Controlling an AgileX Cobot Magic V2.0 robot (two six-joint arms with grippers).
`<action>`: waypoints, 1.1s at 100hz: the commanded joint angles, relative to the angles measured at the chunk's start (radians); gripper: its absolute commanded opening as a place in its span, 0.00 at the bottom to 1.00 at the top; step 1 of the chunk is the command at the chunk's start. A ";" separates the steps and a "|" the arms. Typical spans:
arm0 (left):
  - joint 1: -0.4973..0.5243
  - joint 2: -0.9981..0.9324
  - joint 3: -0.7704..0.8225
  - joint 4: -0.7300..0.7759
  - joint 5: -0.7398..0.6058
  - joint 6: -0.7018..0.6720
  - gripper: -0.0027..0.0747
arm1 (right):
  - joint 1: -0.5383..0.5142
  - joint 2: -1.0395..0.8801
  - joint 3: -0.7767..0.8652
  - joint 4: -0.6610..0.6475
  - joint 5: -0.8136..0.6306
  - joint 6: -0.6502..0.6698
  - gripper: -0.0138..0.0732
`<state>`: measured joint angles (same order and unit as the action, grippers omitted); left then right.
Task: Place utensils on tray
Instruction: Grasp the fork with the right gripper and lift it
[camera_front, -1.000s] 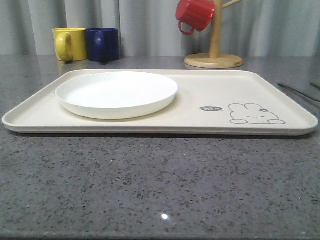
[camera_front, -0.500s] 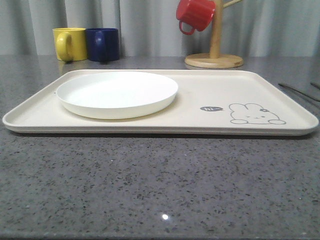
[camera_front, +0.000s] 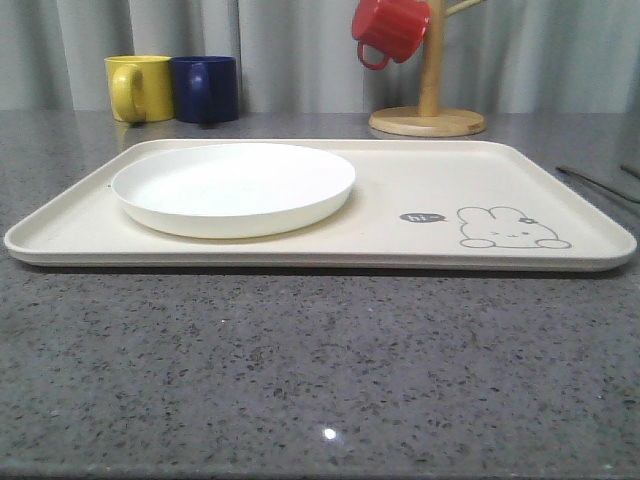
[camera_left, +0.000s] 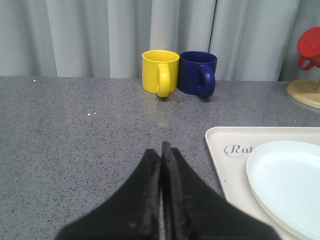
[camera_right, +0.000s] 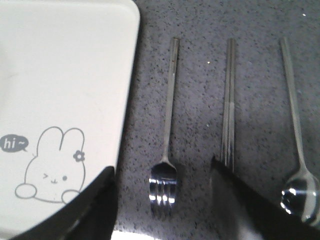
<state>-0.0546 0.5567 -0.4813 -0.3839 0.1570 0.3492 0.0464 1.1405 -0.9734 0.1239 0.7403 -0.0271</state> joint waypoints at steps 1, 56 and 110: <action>0.002 0.001 -0.029 -0.011 -0.081 -0.010 0.01 | 0.005 0.056 -0.077 0.012 -0.070 -0.020 0.65; 0.002 0.001 -0.029 -0.011 -0.081 -0.010 0.01 | 0.006 0.323 -0.145 0.012 -0.093 -0.035 0.65; 0.002 0.001 -0.029 -0.011 -0.081 -0.010 0.01 | 0.006 0.415 -0.145 0.012 -0.079 -0.035 0.63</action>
<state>-0.0546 0.5567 -0.4813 -0.3839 0.1570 0.3492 0.0538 1.5808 -1.0885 0.1285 0.6857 -0.0533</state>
